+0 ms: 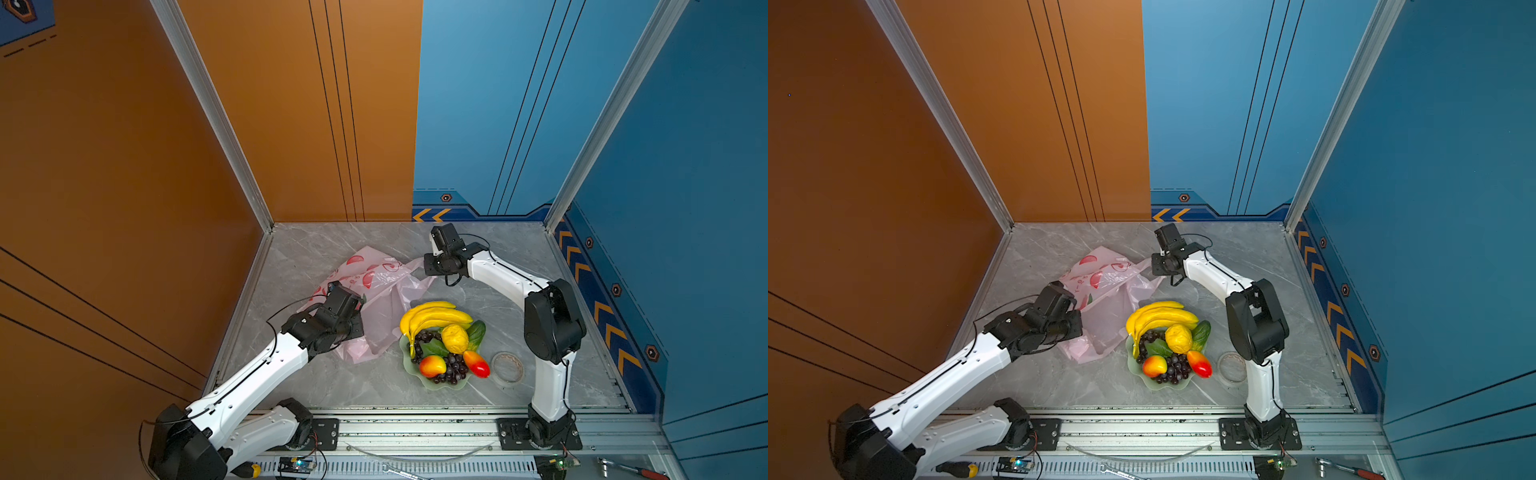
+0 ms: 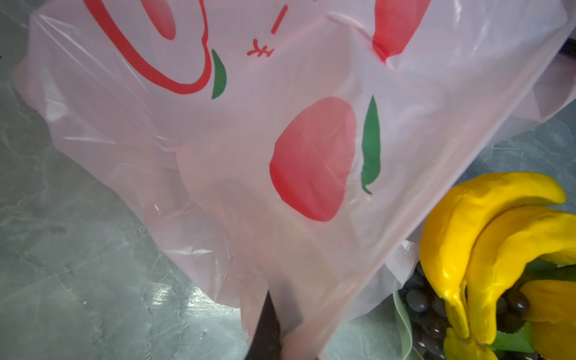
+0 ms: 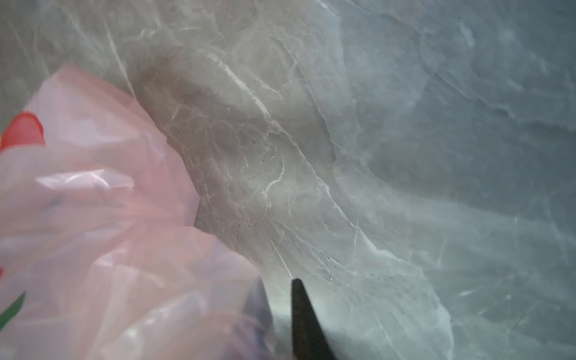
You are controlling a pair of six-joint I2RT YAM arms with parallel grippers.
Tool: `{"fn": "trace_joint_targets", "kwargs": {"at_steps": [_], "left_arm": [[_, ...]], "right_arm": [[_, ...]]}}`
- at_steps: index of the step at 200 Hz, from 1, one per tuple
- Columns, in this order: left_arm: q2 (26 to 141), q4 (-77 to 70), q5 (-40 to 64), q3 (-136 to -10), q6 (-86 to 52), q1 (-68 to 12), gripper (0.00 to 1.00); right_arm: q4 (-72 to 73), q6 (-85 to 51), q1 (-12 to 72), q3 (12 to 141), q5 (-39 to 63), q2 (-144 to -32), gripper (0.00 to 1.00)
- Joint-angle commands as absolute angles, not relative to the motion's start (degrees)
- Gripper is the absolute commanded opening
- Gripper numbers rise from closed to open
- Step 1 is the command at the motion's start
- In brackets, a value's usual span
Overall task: Place the fruits into the plastic bag
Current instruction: Open the plastic bag at the middle-left of the table, then pick up the fruit from the plate.
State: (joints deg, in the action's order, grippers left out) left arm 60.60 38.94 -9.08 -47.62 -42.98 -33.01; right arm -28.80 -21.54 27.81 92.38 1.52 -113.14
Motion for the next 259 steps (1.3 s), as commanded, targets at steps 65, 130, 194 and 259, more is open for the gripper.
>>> {"fn": "trace_joint_targets", "kwargs": {"at_steps": [65,130,194,259], "left_arm": [[59.0,38.0,-4.0,-49.2,-44.2,-33.4,0.0],[58.9,37.7,-1.6,-48.7,-42.8,-32.9,0.0],[59.9,37.4,0.3,-50.1,-42.4,-31.8,0.0],[59.7,37.4,0.7,-50.2,-42.8,-31.7,0.0]], "right_arm": [[-70.7,-27.8,32.5,100.8,-7.0,-89.7,0.88],[-72.6,-25.4,35.2,86.3,-4.0,-78.5,0.99],[-72.8,-23.6,46.2,82.8,-4.7,-83.9,1.0],[-71.3,-23.5,47.7,81.9,-5.1,-91.7,0.98]]}}
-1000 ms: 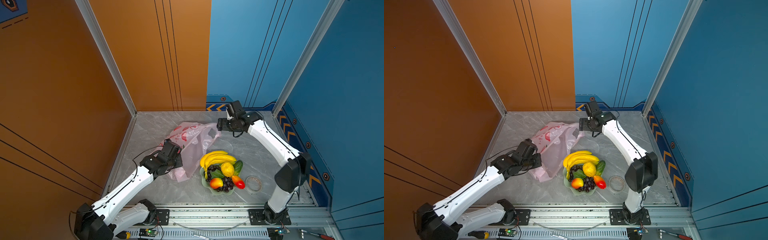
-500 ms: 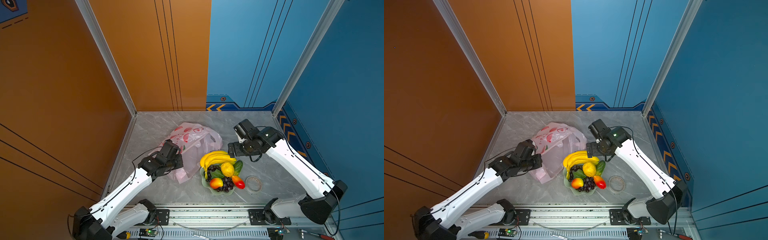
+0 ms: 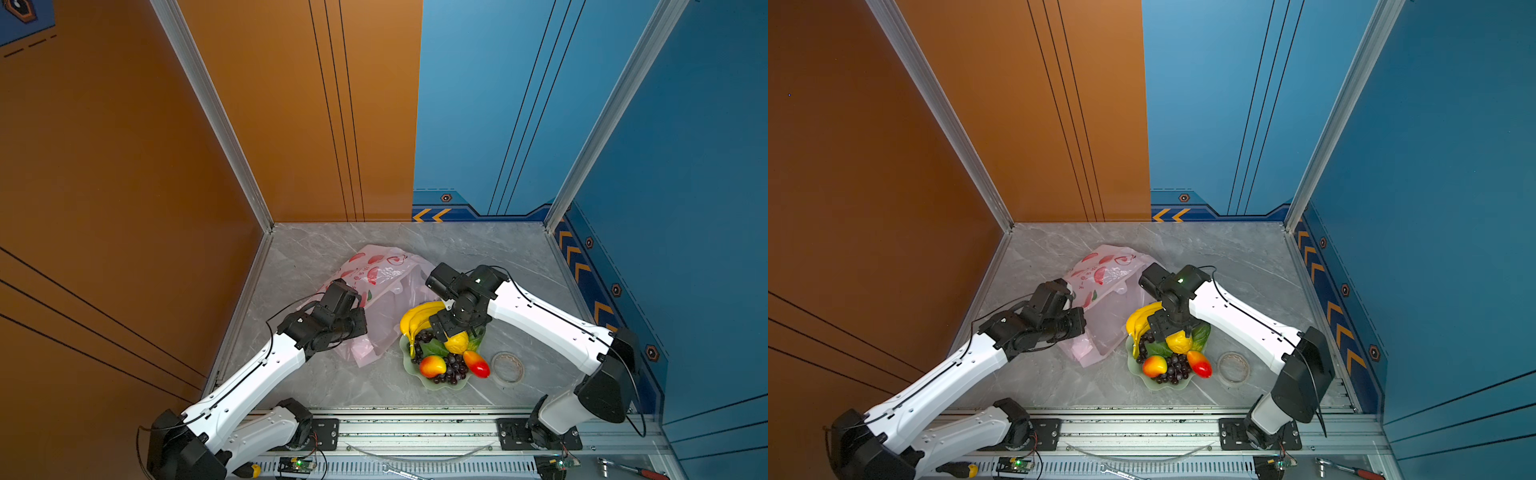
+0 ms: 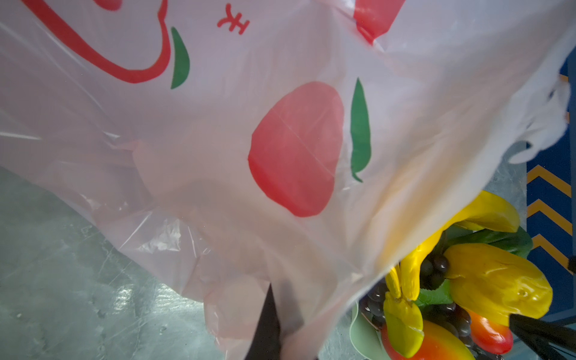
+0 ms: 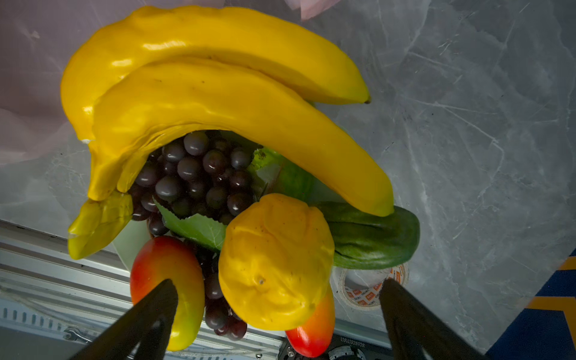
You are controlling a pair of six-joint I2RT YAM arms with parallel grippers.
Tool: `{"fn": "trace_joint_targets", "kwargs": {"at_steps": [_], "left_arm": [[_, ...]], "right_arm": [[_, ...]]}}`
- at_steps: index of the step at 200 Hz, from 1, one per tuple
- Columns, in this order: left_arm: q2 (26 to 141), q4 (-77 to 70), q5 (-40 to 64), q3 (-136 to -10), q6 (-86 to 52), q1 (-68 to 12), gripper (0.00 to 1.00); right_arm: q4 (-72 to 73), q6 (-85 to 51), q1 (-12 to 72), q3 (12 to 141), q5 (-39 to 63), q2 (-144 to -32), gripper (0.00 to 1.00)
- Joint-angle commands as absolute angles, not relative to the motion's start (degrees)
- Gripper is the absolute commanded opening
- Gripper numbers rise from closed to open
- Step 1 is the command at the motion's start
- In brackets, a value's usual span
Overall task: Place the fruits into the plastic bag
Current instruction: Pick up the fruit from the plate.
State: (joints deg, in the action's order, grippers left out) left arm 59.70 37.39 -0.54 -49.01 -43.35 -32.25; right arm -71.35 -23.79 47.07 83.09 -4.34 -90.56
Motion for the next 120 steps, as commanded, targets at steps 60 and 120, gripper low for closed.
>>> {"fn": "trace_joint_targets", "kwargs": {"at_steps": [60,120], "left_arm": [[58.9,38.0,0.5,-50.4,-43.1,-31.6,0.0],[58.4,38.3,0.0,-50.3,-43.4,-31.6,0.0]], "right_arm": [[-70.1,-25.6,47.7,79.7,-6.4,-94.0,0.88],[-70.0,-26.5,47.8,79.9,-7.4,-94.8,0.75]]}}
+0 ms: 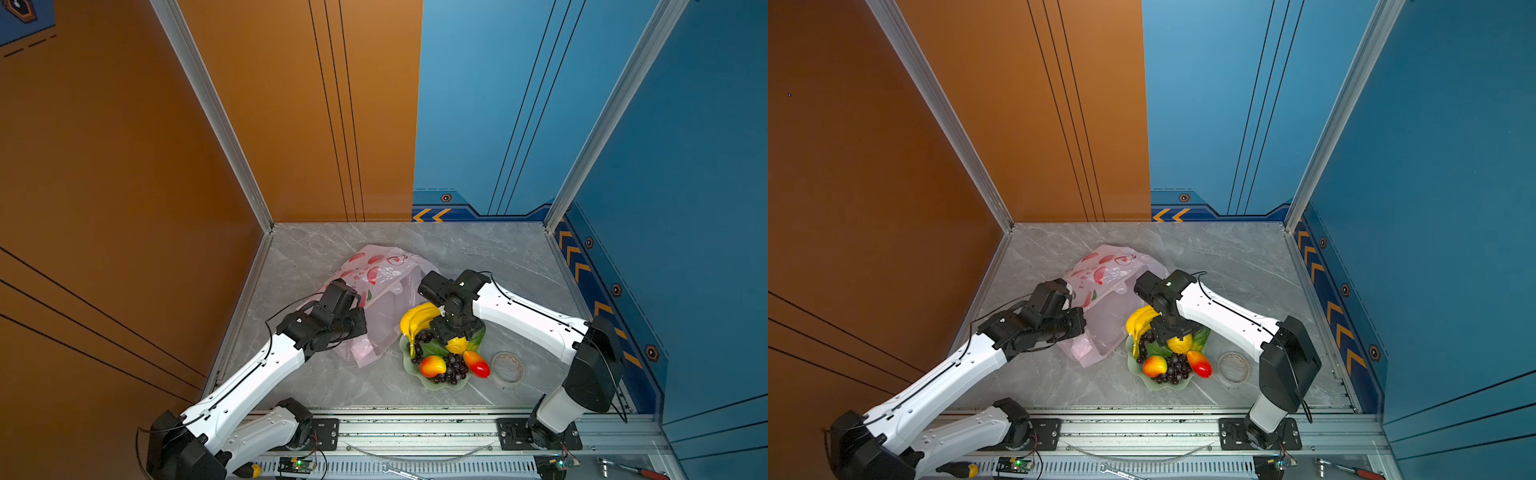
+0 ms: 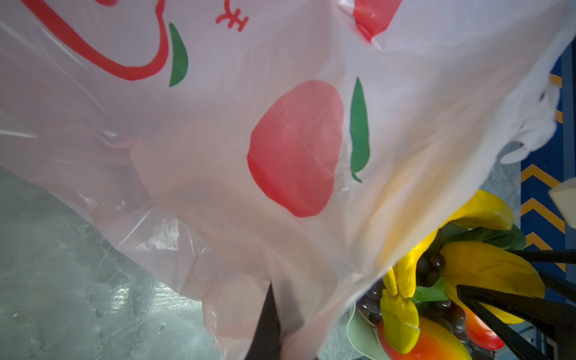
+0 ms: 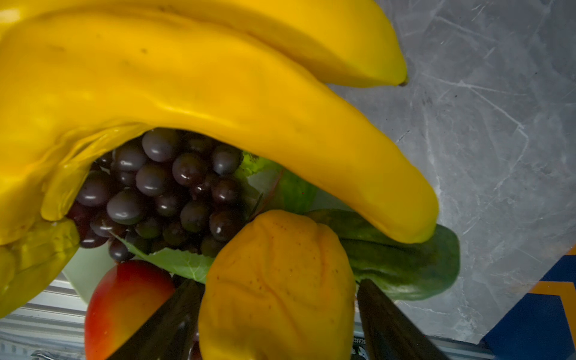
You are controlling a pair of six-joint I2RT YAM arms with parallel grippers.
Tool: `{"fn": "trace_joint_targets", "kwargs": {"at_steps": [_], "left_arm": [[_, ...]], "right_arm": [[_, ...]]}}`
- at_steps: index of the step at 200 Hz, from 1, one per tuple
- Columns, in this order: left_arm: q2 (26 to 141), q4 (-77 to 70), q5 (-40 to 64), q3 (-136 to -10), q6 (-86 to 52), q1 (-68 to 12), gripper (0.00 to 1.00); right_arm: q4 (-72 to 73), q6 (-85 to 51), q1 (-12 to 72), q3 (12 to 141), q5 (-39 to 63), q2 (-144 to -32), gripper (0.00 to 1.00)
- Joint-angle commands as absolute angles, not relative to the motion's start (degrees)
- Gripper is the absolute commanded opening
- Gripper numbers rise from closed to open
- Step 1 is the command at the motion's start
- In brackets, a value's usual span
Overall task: Place the fruits into the plastic bag
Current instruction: Pick up the fruit from the plate.
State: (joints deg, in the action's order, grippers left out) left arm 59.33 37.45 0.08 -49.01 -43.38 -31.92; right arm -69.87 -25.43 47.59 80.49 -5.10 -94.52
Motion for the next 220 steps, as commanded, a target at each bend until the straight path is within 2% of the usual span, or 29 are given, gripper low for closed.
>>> {"fn": "trace_joint_targets", "kwargs": {"at_steps": [1,83,125,170,190,220], "left_arm": [[58.4,38.3,0.0,-50.3,-43.4,-31.6,0.0],[57.6,38.8,-0.7,-50.2,-44.2,-31.7,0.0],[57.5,38.8,-1.0,-50.2,-44.6,-32.1,0.0],[57.2,38.9,-1.2,-50.4,-45.2,-32.5,0.0],[56.9,39.0,-1.0,-50.5,-45.5,-32.4,0.0],[56.7,39.1,-0.2,-50.7,-46.0,-32.2,0.0]], "right_arm": [[-70.0,-26.5,47.8,79.8,-7.4,-94.8,0.74],[-70.1,-27.0,47.6,80.0,-7.5,-92.7,0.53],[-70.8,-28.2,47.2,81.6,-6.3,-89.3,0.52],[-73.5,-30.8,46.3,90.2,-2.0,-84.5,0.52],[-67.9,-33.8,45.5,91.7,4.6,-83.2,0.52],[-51.9,-41.2,45.2,87.8,14.3,-83.8,0.52]]}}
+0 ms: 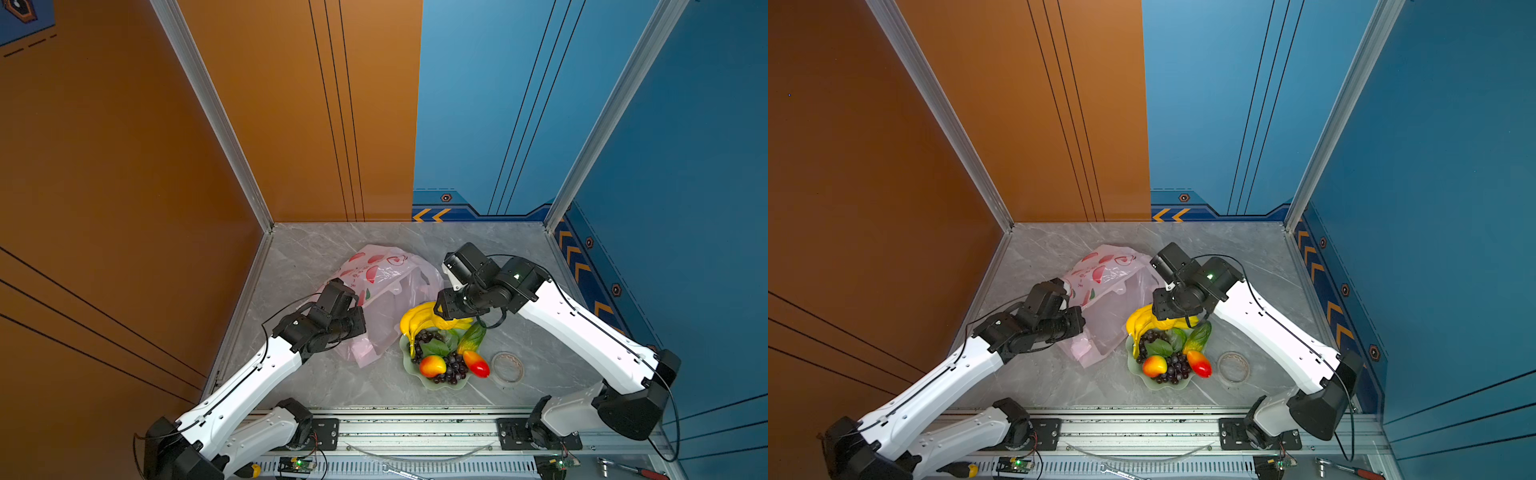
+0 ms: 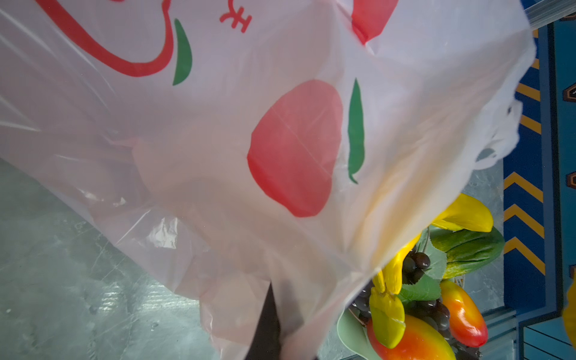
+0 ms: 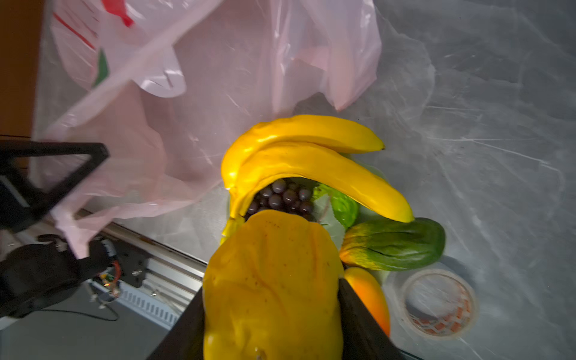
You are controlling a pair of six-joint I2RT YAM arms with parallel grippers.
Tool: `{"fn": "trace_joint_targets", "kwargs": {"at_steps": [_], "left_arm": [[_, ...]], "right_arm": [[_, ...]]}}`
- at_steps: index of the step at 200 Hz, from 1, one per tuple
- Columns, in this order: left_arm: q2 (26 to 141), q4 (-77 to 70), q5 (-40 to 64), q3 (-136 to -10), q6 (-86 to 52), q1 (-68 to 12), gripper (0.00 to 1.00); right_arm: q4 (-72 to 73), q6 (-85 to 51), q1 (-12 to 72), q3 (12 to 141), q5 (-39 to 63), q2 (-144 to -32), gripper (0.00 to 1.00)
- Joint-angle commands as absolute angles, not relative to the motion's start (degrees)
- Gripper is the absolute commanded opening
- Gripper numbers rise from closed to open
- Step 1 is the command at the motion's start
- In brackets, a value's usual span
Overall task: Place the fruits into the plastic bag
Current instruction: Pick up the fruit from the plate, then place the fruit in the plastic bag.
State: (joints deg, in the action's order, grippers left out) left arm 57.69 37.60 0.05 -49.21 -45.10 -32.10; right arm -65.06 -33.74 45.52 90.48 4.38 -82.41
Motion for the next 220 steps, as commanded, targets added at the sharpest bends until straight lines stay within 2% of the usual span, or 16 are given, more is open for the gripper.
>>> {"fn": "trace_joint_targets", "kwargs": {"at_steps": [1,18,72,165,187,220], "left_arm": [[56.6,39.1,-0.2,-50.7,-46.0,-32.2,0.0],[56.6,39.1,0.3,-50.6,-46.4,-31.8,0.0],[55.8,38.4,3.0,-50.2,-49.0,-29.5,0.0],[58.1,32.0,3.7,-46.8,-57.7,-27.2,0.0],[59.4,31.0,4.5,-46.8,-57.7,-27.1,0.0],[59.8,30.1,5.1,-46.5,-57.7,-26.7,0.0]], "right_arm": [[-51.4,-41.3,45.2,87.6,14.5,-83.9,0.51],[-42.2,-45.3,45.3,85.5,18.8,-86.7,0.51],[-24.2,-51.1,44.9,84.8,22.9,-99.4,0.49],[-12.8,-60.2,42.6,91.2,24.1,-118.0,0.51],[-10.8,-62.7,42.2,93.3,24.3,-121.8,0.57],[-9.8,-64.0,42.0,96.5,24.3,-124.1,0.74]]}}
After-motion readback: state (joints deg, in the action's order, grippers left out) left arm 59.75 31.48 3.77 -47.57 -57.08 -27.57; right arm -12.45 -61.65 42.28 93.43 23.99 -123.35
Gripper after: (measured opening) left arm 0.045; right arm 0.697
